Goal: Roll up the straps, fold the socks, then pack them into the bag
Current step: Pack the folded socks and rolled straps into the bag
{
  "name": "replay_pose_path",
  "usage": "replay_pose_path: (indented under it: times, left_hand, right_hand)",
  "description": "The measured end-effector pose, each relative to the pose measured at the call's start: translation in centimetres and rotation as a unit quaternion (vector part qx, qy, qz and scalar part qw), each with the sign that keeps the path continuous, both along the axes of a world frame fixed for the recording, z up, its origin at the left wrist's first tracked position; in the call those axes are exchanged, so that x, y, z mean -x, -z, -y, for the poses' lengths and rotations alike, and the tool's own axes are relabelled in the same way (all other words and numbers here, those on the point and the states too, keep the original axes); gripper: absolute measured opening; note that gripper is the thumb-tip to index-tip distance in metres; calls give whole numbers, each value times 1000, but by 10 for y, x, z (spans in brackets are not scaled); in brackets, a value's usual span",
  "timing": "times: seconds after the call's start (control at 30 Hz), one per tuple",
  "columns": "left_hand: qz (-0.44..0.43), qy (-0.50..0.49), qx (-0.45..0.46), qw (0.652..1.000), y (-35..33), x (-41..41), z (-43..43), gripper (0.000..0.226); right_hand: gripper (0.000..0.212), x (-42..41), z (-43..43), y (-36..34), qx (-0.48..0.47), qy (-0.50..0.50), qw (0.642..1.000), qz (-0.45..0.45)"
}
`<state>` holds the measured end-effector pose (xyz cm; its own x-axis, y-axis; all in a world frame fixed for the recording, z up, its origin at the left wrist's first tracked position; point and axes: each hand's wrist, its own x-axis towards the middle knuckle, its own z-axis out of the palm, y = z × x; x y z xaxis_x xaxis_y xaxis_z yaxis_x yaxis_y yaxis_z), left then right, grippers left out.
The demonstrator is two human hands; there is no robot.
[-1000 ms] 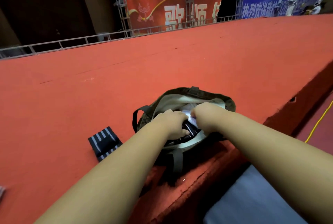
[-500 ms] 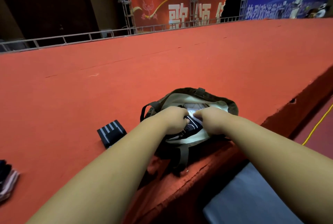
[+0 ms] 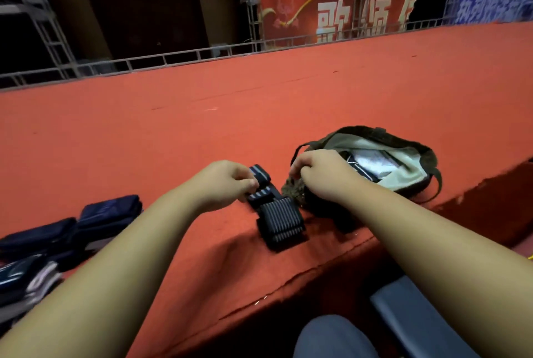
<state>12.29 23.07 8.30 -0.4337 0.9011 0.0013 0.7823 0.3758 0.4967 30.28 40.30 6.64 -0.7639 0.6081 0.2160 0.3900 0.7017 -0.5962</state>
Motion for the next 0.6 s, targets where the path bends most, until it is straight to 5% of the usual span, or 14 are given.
replay_pose_path:
  times: [0.37, 0.47, 0.6]
  left_hand:
    - [85, -185, -45, 978, 18, 75, 200, 20]
    - [2, -230, -51, 972, 29, 89, 240, 18]
    - [-6, -260, -65, 963, 51, 97, 272, 17]
  right_hand:
    - [28, 113, 148, 16, 103, -115, 988, 5]
    - [27, 143, 184, 32, 137, -138, 981, 21]
    - [24, 175, 218, 68, 241, -141, 960, 12]
